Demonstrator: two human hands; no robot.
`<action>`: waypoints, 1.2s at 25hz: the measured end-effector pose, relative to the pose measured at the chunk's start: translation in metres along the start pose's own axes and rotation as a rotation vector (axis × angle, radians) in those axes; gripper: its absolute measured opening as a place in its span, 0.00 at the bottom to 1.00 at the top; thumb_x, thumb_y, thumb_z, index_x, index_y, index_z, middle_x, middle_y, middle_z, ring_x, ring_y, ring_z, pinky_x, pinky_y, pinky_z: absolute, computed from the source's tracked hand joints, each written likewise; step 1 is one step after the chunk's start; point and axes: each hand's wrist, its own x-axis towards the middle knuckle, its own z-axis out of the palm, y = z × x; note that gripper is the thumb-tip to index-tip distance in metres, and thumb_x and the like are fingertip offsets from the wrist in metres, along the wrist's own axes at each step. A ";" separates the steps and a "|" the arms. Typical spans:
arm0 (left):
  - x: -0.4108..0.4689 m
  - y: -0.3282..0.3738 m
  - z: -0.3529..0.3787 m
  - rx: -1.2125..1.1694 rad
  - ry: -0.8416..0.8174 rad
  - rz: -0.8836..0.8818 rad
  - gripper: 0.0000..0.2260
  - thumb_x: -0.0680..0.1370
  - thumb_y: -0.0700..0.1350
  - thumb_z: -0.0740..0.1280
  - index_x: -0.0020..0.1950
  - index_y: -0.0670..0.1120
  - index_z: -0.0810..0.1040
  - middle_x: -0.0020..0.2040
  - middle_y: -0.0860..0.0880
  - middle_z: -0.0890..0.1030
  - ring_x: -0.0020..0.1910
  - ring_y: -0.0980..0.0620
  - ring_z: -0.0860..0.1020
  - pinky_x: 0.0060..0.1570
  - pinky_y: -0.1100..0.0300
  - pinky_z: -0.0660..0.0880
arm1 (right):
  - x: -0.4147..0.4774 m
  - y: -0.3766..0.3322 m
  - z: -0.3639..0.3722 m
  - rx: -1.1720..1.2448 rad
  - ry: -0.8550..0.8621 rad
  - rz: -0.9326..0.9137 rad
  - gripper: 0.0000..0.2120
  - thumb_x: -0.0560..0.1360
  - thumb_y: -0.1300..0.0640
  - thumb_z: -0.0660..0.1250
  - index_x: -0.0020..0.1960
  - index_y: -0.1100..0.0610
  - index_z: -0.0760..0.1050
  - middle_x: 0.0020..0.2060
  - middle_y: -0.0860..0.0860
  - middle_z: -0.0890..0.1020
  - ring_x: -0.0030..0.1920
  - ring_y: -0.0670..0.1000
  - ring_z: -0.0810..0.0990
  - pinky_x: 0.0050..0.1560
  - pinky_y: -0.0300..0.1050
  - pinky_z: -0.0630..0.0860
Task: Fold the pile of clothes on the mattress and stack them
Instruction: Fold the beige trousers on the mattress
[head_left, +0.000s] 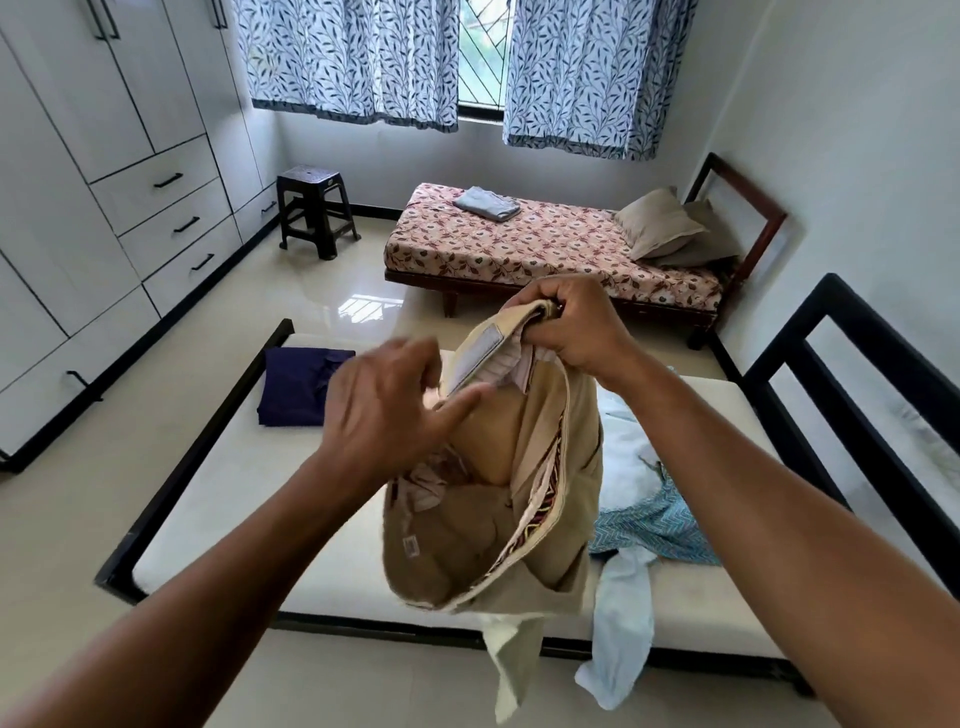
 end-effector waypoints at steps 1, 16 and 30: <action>0.006 0.004 0.004 0.093 0.047 -0.032 0.24 0.71 0.67 0.75 0.52 0.49 0.74 0.46 0.54 0.76 0.41 0.53 0.74 0.35 0.58 0.70 | 0.001 -0.003 -0.001 -0.006 -0.035 -0.017 0.16 0.64 0.64 0.83 0.50 0.56 0.87 0.46 0.48 0.88 0.47 0.49 0.86 0.51 0.46 0.83; 0.050 -0.007 0.014 -0.338 0.059 -0.266 0.05 0.82 0.44 0.69 0.48 0.44 0.81 0.41 0.51 0.81 0.39 0.59 0.78 0.35 0.62 0.73 | -0.104 0.156 0.011 -0.489 -0.102 0.357 0.04 0.70 0.57 0.68 0.44 0.53 0.78 0.42 0.58 0.85 0.45 0.60 0.83 0.41 0.46 0.71; -0.014 -0.143 0.055 0.052 -0.349 -0.459 0.06 0.74 0.39 0.73 0.48 0.45 0.79 0.43 0.46 0.79 0.41 0.44 0.79 0.41 0.49 0.78 | -0.039 0.110 -0.070 -0.450 -0.163 0.244 0.15 0.66 0.62 0.83 0.49 0.49 0.88 0.40 0.45 0.87 0.39 0.45 0.84 0.43 0.42 0.78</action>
